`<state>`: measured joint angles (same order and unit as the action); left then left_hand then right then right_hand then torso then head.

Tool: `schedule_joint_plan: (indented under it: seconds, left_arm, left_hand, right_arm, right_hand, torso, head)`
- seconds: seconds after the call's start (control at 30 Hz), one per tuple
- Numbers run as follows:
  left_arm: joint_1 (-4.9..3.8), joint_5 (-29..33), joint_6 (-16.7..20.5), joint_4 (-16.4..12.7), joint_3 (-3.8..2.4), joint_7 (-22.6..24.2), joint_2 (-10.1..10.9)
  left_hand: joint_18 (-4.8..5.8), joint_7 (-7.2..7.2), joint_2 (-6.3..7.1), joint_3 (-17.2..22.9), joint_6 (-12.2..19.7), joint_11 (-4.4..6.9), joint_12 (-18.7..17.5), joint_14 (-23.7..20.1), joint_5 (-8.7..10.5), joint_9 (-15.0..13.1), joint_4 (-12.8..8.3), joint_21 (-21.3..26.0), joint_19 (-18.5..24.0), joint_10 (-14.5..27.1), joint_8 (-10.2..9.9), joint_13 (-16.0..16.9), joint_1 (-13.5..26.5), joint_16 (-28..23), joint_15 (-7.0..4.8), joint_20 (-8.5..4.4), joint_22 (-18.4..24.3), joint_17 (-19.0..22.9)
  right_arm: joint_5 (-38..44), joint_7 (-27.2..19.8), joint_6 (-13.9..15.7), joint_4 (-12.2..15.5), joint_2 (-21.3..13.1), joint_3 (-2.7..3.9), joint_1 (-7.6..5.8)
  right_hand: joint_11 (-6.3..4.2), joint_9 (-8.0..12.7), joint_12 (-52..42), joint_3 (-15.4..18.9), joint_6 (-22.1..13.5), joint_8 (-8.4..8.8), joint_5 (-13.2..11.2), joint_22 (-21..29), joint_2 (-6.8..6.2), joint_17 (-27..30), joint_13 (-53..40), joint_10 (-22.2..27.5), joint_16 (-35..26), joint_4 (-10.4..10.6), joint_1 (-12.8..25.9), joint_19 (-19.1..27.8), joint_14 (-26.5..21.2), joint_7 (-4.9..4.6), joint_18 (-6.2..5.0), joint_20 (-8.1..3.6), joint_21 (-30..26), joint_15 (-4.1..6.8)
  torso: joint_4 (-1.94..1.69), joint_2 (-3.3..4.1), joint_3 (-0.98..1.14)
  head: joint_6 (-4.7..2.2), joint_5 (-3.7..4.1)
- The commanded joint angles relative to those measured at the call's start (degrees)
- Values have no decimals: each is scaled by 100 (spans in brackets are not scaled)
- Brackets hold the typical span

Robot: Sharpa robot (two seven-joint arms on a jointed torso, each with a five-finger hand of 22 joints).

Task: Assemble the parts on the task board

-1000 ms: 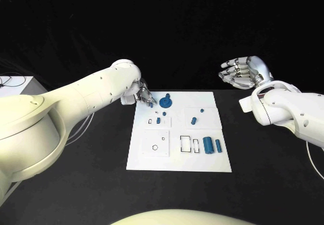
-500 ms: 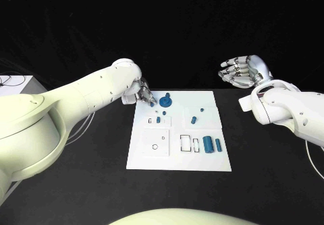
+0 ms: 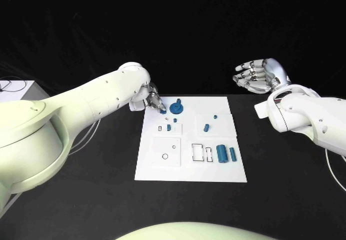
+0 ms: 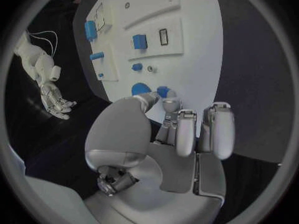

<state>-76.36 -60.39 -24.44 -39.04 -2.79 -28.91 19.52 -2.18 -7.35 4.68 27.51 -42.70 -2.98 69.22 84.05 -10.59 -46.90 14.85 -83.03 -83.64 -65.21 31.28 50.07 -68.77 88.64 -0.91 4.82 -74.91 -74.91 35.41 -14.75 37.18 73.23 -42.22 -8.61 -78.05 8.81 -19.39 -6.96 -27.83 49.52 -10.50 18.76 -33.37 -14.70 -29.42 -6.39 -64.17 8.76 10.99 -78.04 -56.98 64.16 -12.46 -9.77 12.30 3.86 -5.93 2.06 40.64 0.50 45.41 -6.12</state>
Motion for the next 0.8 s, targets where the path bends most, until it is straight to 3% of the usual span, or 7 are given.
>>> schedule_joint_plan:
  seconds: [0.03, 0.23, 0.37, 0.63, 0.8]
  left_arm:
    - [-2, 43, 16, -10, -1, 4, -3]
    - [-2, 44, -11, -5, -1, -1, -5]
    - [-2, 46, -31, -1, -1, -3, -3]
    - [-2, 60, 90, -44, -1, 12, 21]
    - [-1, 68, 194, -114, -2, 25, 66]
  left_hand:
    - [-50, 22, -15, 145, -14, 31, -12, 517, -27, 9, -32, 33, 21, 29, 33, -5, -78, -9, -10, -9, -533, -1309]
    - [-50, 32, -54, 801, 49, 46, -19, 518, -14, -6, -323, 37, 21, 32, 161, -25, -186, -6, -27, -32, -537, -1313]
    - [-49, 31, -27, 1022, 72, 43, -20, 519, -4, -17, -436, 37, 20, 26, 216, -31, -141, -5, -25, -32, -541, -1313]
    - [-49, 11, 275, 773, 44, 21, 23, 518, 64, -4, -272, 40, 19, -13, 301, -20, 391, -5, -6, -15, -544, -1312]
    - [-47, 10, 394, 544, 23, 18, 43, 519, 73, 11, -192, 37, 14, -26, 330, -7, 547, -4, -3, -12, -552, -1313]
  right_arm:
    - [11, -27, -21, -4, 6, 3, 0]
    - [11, -26, -23, -6, 8, 3, 1]
    - [11, -27, -24, -7, 9, 3, 2]
    - [11, -26, -28, -9, 5, 3, 4]
    - [11, -25, -28, -14, 0, 3, 6]
  right_hand:
    - [24, 10, 26, 5, -30, 19, 32, 5, -10, 9, 4, -3, -25, -30, 50, 34, -19, -60, -54, -3, -25, -15]
    - [24, 10, 27, 6, -30, 21, 44, 13, -9, 11, 9, -4, -29, -34, 51, 36, -18, -60, -55, -2, -24, -16]
    - [24, 10, 27, 6, -30, 21, 44, 13, -9, 11, 9, -4, -29, -34, 51, 36, -18, -60, -55, -2, -24, -16]
    - [24, 10, 27, 6, -30, 21, 44, 13, -9, 11, 9, -4, -29, -34, 51, 36, -18, -60, -55, -2, -24, -16]
    - [25, 11, 28, 7, -30, 23, 60, 25, -9, 15, 16, -5, -34, -38, 52, 38, -17, -61, -56, 0, -23, -16]
  torso:
    - [3, 2, -2]
    - [1, 2, -1]
    - [-2, -1, -2]
    - [2, 0, -2]
    - [4, 4, -1]
  head:
    - [-2, -2]
    - [-1, -2]
    - [3, -6]
    - [-6, -1]
    - [-8, 6]
